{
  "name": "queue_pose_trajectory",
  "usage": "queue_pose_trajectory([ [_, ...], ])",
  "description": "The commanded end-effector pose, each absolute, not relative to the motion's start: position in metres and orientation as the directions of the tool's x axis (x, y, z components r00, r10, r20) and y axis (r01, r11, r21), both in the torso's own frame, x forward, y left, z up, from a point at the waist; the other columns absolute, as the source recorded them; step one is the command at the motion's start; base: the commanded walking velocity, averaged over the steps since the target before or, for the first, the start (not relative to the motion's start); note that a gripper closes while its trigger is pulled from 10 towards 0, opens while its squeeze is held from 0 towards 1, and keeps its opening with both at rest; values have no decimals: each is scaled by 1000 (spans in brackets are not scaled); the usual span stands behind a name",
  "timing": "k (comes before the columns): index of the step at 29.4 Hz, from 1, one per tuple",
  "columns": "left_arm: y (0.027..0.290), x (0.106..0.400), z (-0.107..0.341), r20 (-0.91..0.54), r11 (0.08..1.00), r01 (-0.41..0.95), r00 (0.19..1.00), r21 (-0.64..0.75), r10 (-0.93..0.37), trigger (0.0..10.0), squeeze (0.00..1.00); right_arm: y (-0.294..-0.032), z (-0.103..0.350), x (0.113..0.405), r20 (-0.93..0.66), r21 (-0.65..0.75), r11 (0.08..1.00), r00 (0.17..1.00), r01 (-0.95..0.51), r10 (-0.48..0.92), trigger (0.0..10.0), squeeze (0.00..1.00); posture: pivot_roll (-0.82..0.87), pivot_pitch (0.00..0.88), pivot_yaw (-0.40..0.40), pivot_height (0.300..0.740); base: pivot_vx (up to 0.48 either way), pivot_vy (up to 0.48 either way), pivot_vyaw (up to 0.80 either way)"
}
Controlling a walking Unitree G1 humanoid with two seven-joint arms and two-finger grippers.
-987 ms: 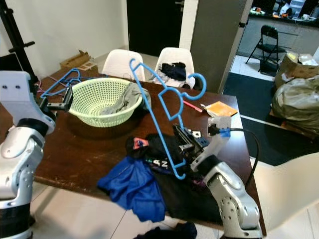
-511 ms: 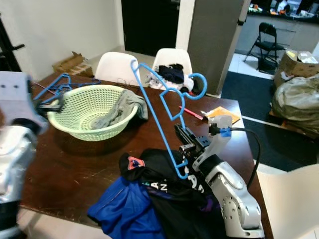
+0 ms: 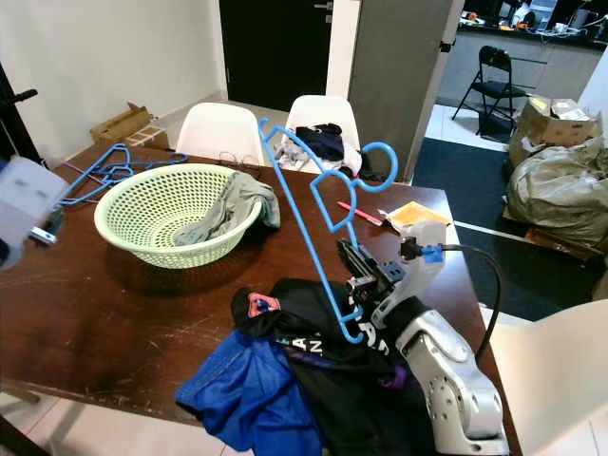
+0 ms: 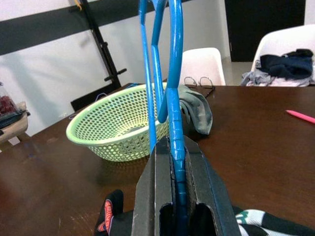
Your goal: Hang hanger
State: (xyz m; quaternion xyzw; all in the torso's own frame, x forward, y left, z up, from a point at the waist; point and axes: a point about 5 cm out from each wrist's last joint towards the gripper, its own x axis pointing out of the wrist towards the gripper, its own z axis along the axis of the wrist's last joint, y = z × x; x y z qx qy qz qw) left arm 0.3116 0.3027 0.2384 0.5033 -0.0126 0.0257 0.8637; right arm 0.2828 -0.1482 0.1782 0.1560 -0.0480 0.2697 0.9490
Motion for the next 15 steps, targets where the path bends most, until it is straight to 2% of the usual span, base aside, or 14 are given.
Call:
queue_pose_trajectory([
  [1,290,317,233,-43,363,86,991,928,-123,10000,0,-152,176,281,156,256,818,857,-515,491,10000,0,45,0,-73,740,0,0,0],
  [5,281,322,229,-99,328,167,972,930,-214,10000,0,-153,176,279,151,253,820,859,-513,490,10000,0,36,0,-72,740,0,0,0],
  [7,274,330,223,-178,337,273,941,901,-287,10000,0,-155,177,277,149,244,824,859,-512,490,10000,0,12,0,-68,740,0,0,0],
  [15,276,341,212,-313,302,406,897,863,-311,10000,0,-161,178,274,138,228,834,865,-502,483,10000,0,-12,0,-65,740,0,0,0],
])
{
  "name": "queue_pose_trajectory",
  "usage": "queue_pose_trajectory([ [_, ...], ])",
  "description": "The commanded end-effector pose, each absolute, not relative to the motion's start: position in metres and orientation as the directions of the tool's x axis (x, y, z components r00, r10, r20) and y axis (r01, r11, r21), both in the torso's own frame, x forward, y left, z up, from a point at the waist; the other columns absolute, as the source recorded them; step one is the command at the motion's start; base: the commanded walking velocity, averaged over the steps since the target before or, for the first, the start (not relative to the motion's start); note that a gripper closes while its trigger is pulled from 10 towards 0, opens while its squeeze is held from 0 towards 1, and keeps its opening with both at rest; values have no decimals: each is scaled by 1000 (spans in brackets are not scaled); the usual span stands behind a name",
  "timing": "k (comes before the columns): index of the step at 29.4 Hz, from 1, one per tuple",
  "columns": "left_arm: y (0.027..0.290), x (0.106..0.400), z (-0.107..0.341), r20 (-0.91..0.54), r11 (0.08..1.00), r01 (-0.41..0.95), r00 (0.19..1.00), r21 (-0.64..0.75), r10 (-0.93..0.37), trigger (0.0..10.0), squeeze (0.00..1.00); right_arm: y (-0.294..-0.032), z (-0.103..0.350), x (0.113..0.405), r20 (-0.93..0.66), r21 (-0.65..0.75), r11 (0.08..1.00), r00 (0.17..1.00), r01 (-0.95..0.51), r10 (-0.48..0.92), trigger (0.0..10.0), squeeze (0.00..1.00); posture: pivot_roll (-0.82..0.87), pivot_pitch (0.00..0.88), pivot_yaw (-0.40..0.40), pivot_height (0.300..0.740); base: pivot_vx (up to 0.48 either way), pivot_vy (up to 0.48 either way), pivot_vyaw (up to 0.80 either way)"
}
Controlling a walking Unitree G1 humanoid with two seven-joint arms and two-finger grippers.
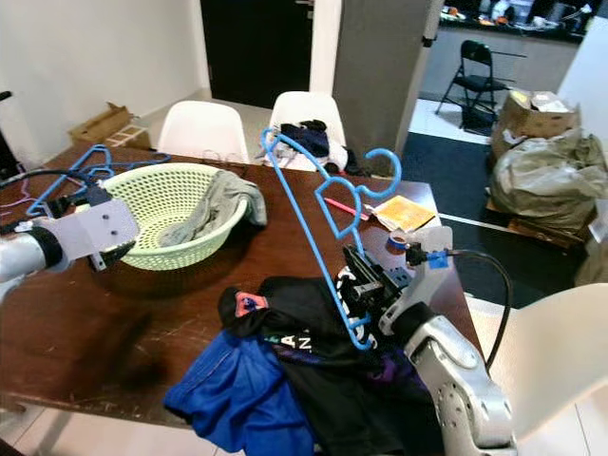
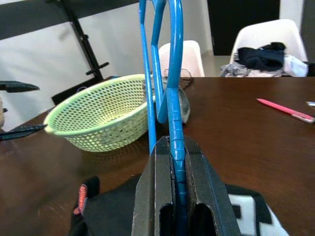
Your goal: Hang hanger
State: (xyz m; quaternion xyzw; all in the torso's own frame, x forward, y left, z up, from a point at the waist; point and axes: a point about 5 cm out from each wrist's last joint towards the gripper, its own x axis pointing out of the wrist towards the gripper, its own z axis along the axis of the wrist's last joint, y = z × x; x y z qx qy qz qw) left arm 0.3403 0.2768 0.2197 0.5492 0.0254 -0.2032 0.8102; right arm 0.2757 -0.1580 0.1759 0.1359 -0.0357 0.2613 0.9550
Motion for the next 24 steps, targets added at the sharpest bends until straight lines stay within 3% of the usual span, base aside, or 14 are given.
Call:
queue_pose_trajectory([
  [1,278,342,208,-348,303,439,885,846,-309,10000,0,-162,179,273,137,225,836,866,-501,482,10000,0,-15,0,-64,740,0,0,0],
  [6,280,343,195,-434,364,542,834,757,-340,10000,0,-163,181,272,137,219,840,868,-497,478,10000,0,-29,0,-64,740,0,0,0],
  [13,278,345,189,-493,337,596,799,729,-346,10000,0,-166,182,271,132,214,844,870,-492,474,10000,0,-38,0,-62,740,0,0,0],
  [18,281,351,188,-490,291,565,821,772,-293,10000,0,-168,183,270,129,214,849,875,-484,467,10000,0,-44,0,-61,740,0,0,0],
  [24,287,354,185,-485,320,550,834,771,-264,10000,0,-169,184,269,126,210,853,878,-478,461,10000,0,-56,0,-61,740,0,0,0],
])
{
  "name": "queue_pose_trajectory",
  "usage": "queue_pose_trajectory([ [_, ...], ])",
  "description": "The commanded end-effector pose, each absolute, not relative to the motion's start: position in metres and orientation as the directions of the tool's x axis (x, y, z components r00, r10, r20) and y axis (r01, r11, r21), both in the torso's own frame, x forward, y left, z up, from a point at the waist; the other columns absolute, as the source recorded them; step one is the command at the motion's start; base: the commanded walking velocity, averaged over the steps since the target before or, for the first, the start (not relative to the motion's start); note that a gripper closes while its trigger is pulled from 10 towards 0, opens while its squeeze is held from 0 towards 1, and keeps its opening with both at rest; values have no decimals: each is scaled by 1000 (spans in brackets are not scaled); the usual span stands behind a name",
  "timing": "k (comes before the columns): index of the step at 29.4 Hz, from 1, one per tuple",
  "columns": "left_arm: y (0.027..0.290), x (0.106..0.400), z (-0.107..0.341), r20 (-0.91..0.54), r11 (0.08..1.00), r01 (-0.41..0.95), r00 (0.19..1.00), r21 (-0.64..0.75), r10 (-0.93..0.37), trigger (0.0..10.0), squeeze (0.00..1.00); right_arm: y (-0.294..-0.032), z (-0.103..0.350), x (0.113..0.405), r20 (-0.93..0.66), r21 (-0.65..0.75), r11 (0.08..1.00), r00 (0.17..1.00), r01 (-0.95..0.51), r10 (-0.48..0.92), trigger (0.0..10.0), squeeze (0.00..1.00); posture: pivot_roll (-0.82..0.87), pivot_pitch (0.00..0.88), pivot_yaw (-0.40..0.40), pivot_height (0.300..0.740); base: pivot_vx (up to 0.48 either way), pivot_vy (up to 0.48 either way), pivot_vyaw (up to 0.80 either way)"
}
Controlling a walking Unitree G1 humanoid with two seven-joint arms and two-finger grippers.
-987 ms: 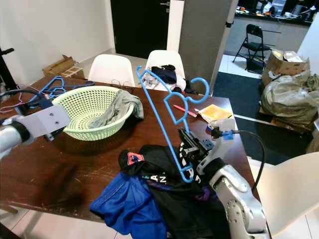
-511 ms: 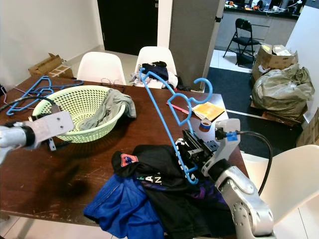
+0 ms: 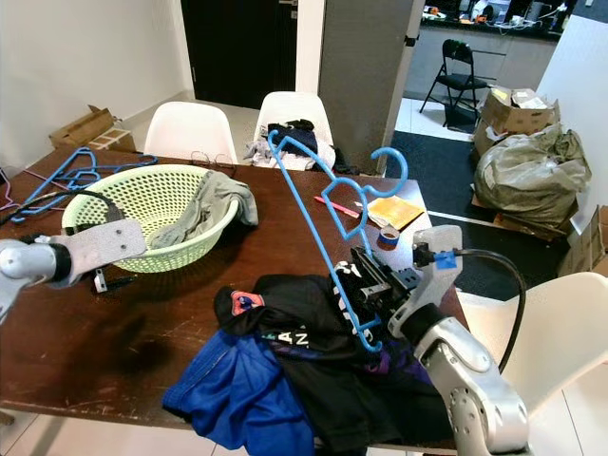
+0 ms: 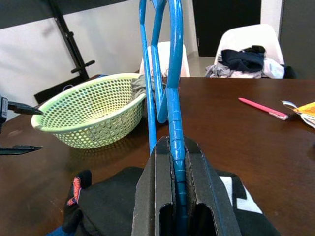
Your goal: Hang hanger
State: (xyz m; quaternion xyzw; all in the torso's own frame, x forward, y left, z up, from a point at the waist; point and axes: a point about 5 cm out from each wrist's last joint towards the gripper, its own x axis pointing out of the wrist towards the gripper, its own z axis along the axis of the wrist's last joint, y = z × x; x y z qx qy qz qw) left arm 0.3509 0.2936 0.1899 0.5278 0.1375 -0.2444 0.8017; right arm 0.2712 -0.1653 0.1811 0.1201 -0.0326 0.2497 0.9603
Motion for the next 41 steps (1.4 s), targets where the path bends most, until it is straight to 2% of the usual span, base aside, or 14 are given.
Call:
queue_pose_trajectory([
  [1,287,354,185,-485,320,550,834,771,-264,10000,0,-169,184,269,126,210,853,878,-478,461,10000,0,-56,0,-61,740,0,0,0],
  [3,287,354,181,-486,333,550,834,766,-261,10000,0,-170,185,270,127,207,854,879,-477,460,10000,0,-60,0,-62,740,0,0,0],
  [4,286,354,178,-489,344,557,830,756,-269,5373,0,-171,186,270,128,206,855,879,-476,459,10000,0,-64,0,-63,740,0,0,0],
  [5,286,354,178,-489,344,557,830,756,-269,5373,0,-171,186,270,128,206,855,879,-476,459,10000,0,-64,0,-63,740,0,0,0],
  [6,285,354,174,-498,350,567,823,746,-274,0,0,-171,186,270,129,203,856,880,-475,458,10000,0,-64,0,-63,740,0,0,0],
  [22,291,352,164,-552,349,606,795,715,-250,0,0,-175,189,271,137,196,867,888,-458,439,10000,0,-68,0,-55,740,0,0,0],
  [31,273,352,178,-539,346,679,729,648,-422,0,0,-174,189,273,142,197,868,890,-455,434,10000,0,-49,0,-49,740,0,0,0],
  [32,266,350,180,-538,335,712,693,617,-479,0,0,-173,189,274,143,198,868,889,-456,435,10000,0,-49,0,-49,740,0,0,0],
  [33,253,341,182,-557,280,782,601,556,-572,0,0,-173,189,274,144,198,866,888,-459,437,10000,0,-42,0,-47,740,0,0,0],
  [36,219,292,189,-640,26,946,238,322,-731,0,0,-173,189,277,146,198,864,886,-462,440,10000,0,-28,0,-45,740,0,0,0],
  [37,219,292,189,-640,26,946,238,322,-731,0,0,-173,189,277,146,198,864,886,-462,440,10000,0,-28,0,-45,740,0,0,0],
  [38,214,282,191,-652,-15,962,174,273,-738,0,0,-174,189,278,146,198,865,886,-462,440,10000,0,-27,0,-45,740,0,0,0],
  [40,213,277,192,-656,-32,967,146,251,-740,0,0,-175,189,278,146,198,865,886,-462,440,10000,0,-27,0,-45,740,0,0,0],
  [41,217,265,193,-700,-75,977,89,200,-709,0,0,-176,189,279,148,198,865,887,-460,438,10000,0,-17,0,-45,740,0,0,0],
])
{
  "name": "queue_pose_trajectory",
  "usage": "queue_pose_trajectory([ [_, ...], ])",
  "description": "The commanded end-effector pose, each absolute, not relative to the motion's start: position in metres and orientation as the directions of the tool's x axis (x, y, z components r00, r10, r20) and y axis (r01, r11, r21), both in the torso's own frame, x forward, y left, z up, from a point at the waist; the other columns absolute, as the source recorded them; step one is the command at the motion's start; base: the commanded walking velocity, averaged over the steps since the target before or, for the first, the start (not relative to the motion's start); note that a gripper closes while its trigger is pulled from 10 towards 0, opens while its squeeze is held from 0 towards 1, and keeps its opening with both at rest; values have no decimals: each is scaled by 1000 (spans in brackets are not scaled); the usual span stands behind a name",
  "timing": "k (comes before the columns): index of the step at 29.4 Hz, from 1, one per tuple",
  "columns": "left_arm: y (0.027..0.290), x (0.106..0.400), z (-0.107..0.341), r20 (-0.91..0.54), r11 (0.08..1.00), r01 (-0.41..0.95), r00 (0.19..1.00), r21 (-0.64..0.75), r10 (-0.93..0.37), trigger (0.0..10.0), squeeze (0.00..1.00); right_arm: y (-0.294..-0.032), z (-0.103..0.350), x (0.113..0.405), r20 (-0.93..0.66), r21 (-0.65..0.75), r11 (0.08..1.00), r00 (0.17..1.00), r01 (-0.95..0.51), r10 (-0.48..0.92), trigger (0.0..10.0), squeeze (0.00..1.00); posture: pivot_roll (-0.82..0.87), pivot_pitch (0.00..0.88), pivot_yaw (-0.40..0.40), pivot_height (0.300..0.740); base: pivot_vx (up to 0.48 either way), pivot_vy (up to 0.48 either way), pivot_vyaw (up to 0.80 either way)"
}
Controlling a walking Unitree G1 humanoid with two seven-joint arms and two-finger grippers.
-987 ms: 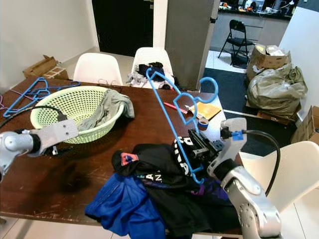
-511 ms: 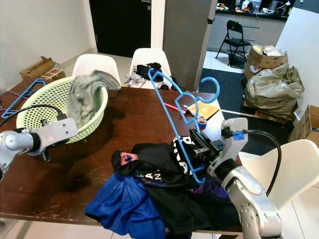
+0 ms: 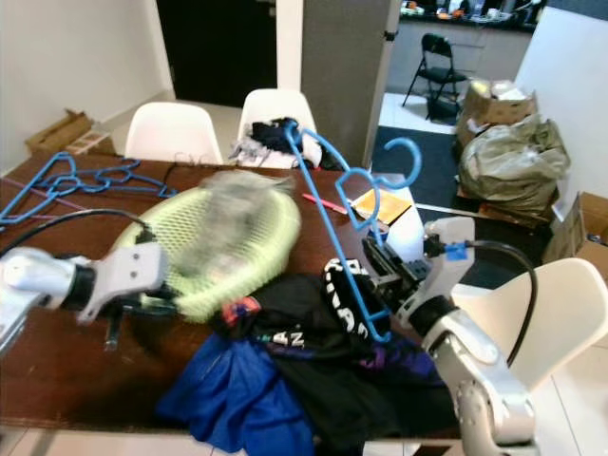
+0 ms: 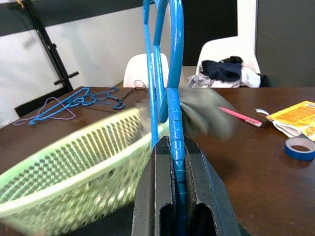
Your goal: Hang hanger
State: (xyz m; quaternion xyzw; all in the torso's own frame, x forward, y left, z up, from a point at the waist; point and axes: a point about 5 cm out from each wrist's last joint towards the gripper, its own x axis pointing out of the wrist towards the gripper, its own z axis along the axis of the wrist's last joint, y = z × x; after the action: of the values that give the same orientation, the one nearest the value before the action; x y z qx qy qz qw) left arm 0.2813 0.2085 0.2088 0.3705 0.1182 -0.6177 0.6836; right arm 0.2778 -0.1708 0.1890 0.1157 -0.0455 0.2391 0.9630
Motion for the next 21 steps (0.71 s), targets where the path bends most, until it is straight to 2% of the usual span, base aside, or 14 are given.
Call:
queue_pose_trajectory([
  [1,226,256,196,-747,-97,982,59,163,-662,0,0,-177,189,280,149,196,866,887,-460,437,10000,0,-7,0,-46,740,0,0,0],
  [5,231,250,198,-777,-111,985,36,134,-628,0,0,-177,189,280,149,195,867,887,-460,437,10000,0,-7,0,-46,740,0,0,0],
  [7,262,252,211,-859,-33,983,144,183,-491,0,0,-177,188,282,152,199,863,885,-464,440,10000,0,10,0,-49,740,0,0,0],
  [12,279,248,223,-889,54,975,218,214,-404,0,0,-175,187,283,153,203,860,883,-468,444,10000,0,13,0,-47,740,0,0,0],
  [13,289,240,234,-907,127,967,253,223,-336,0,0,-174,186,283,154,206,858,882,-470,446,10000,0,17,0,-46,740,0,0,0],
  [16,291,237,236,-911,145,964,259,223,-321,0,0,-174,186,283,155,207,858,881,-471,446,10000,0,17,0,-45,740,0,0,0],
  [18,288,229,236,-917,143,971,229,192,-326,0,0,-174,186,283,155,207,858,882,-470,446,10000,0,17,0,-44,740,0,0,0],
  [19,279,223,233,-912,115,981,187,155,-366,0,0,-175,186,283,154,207,858,882,-470,446,10000,0,23,0,-45,740,0,0,0],
  [21,279,223,233,-912,115,981,187,155,-366,0,0,-175,186,283,154,207,858,882,-470,446,10000,0,23,0,-45,740,0,0,0],
])
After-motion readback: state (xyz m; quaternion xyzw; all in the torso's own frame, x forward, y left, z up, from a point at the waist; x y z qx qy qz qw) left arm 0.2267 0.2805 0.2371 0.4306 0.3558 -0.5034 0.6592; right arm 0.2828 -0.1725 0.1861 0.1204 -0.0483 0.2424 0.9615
